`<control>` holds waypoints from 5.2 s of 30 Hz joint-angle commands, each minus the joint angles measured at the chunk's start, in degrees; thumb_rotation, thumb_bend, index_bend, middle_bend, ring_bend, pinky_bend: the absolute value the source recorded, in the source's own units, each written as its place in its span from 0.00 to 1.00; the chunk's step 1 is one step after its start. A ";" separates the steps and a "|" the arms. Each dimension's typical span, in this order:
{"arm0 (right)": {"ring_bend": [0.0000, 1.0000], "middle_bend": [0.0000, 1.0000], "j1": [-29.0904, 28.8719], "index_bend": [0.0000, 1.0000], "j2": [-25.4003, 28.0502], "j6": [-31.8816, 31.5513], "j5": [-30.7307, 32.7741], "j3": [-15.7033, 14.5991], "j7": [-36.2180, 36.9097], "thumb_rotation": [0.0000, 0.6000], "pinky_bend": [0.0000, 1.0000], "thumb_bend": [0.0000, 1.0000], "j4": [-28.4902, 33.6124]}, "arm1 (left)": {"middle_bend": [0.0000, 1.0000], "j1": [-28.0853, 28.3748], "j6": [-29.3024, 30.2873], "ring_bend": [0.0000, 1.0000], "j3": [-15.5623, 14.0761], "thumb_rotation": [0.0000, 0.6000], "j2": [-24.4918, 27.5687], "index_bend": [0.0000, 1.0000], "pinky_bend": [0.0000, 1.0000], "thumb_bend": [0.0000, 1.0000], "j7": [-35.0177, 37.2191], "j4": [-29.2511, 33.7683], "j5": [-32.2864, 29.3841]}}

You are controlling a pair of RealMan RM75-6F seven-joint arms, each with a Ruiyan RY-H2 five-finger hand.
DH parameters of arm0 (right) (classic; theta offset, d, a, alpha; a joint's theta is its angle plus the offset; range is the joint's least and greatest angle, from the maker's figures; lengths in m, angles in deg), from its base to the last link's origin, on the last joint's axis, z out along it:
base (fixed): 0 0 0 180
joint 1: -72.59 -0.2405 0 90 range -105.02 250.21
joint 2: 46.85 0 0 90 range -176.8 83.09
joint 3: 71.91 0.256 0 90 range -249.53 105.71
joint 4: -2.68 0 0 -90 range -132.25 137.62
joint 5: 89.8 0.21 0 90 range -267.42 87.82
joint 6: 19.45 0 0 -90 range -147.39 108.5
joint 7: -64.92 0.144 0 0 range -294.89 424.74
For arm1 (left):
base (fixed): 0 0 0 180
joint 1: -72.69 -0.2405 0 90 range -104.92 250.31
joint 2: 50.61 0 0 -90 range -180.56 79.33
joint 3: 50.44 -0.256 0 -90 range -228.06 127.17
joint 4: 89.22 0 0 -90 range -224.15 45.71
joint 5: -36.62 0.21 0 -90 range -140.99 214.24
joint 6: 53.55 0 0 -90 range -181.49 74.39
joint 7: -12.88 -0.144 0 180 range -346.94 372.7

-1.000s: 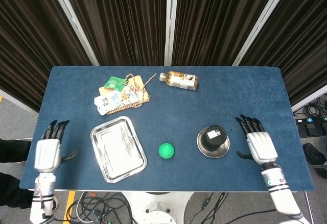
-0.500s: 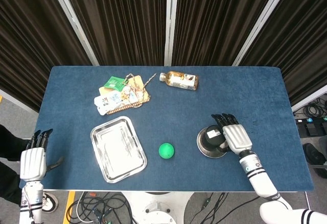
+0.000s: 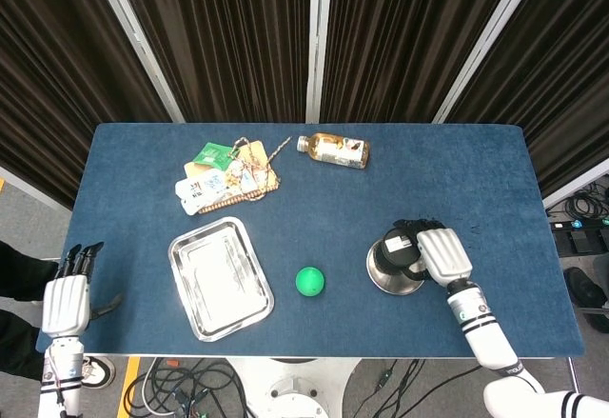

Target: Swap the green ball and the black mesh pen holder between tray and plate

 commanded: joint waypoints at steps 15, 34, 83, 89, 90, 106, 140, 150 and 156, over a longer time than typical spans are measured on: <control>0.25 0.35 -19.47 0.26 -11.90 9.02 11.26 9.20 -11.77 1.00 0.24 0.14 -4.14 | 0.15 -0.83 -0.37 0.08 0.37 1.00 0.51 0.13 0.30 0.09 0.80 0.24 2.44; 0.00 0.07 -30.57 0.00 -20.59 13.46 23.46 9.01 -14.97 1.00 0.09 0.11 -16.92 | 0.15 -1.71 -0.99 0.08 0.65 1.00 0.39 0.13 0.30 0.09 2.68 -1.35 3.49; 0.15 0.22 -20.29 0.09 -17.62 6.17 13.84 -6.05 -21.57 1.00 0.28 0.12 0.95 | 0.15 -2.39 -1.28 0.08 -0.05 1.00 0.75 0.13 0.30 0.09 3.80 -1.13 6.89; 0.25 0.27 -20.82 0.20 -19.27 6.17 14.02 -5.85 -21.39 1.00 0.46 0.18 -0.48 | 0.16 -2.59 -1.45 0.08 0.01 1.00 0.72 0.14 0.30 0.09 4.29 -1.50 6.61; 0.27 0.29 -20.81 0.23 -19.38 6.06 13.95 -5.91 -21.38 1.00 0.50 0.19 -0.59 | 0.15 -2.59 -1.49 0.08 0.05 1.00 0.74 0.14 0.30 0.09 4.34 -1.54 6.55; 0.40 0.40 -19.93 0.46 -19.46 3.85 11.94 -6.14 -19.91 1.00 0.68 0.30 -0.54 | 0.15 -2.67 -2.14 0.08 0.36 1.00 0.69 0.14 0.30 0.09 4.59 -2.03 5.93; 0.06 0.16 -4.38 0.04 -5.02 -1.35 8.72 -10.21 -3.19 1.00 0.21 0.19 -3.42 | 0.16 4.59 -8.03 0.08 3.87 1.00 4.19 0.14 0.29 0.09 2.22 3.24 7.96; 0.00 0.04 1.40 0.00 0.54 -9.97 -2.02 -10.69 5.08 1.00 0.06 0.09 0.05 | 0.11 15.59 -19.69 0.04 10.03 1.00 5.47 0.11 0.21 0.09 2.44 4.60 5.28; 0.00 0.04 6.52 0.00 4.54 -19.62 -8.21 -9.86 10.58 1.00 0.05 0.09 1.74 | 0.10 23.66 -26.47 0.03 13.02 1.00 2.45 0.10 0.19 0.07 5.00 2.41 4.71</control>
